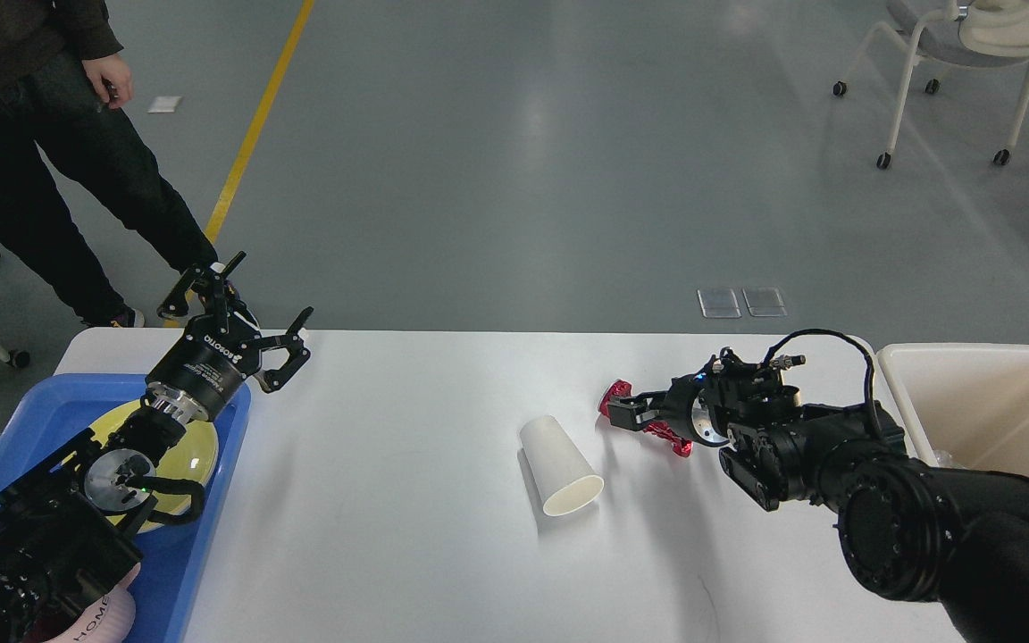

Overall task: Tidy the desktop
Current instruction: 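Reach the right gripper down to the red dumbbell toy, then grasp the red dumbbell toy with the right gripper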

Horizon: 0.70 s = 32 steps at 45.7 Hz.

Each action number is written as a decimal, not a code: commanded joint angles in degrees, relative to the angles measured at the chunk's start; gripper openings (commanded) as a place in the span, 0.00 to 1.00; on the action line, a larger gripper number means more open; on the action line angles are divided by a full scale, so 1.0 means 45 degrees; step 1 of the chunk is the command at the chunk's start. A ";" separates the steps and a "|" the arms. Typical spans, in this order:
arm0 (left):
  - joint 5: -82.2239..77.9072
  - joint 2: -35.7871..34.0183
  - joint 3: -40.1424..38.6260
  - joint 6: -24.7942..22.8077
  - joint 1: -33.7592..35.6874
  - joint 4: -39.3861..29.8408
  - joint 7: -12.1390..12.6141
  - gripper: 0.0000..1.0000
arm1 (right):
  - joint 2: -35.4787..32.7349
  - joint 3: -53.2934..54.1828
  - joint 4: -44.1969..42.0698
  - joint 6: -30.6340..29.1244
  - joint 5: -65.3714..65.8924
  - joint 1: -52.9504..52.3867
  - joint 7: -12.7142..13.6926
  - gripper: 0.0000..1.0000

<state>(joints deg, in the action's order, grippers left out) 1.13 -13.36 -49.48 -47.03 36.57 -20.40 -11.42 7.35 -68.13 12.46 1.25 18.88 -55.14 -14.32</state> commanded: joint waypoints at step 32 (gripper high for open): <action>0.0002 0.0000 -0.0001 0.0003 -0.0001 -0.0017 -0.0020 1.00 | 0.0204 -0.0037 -0.0210 0.0758 0.0315 0.0827 0.0389 0.09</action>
<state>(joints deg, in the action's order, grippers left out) 1.17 -13.36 -49.48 -47.03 36.57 -20.40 -11.50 8.40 -68.32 11.18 4.60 20.18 -51.08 -12.36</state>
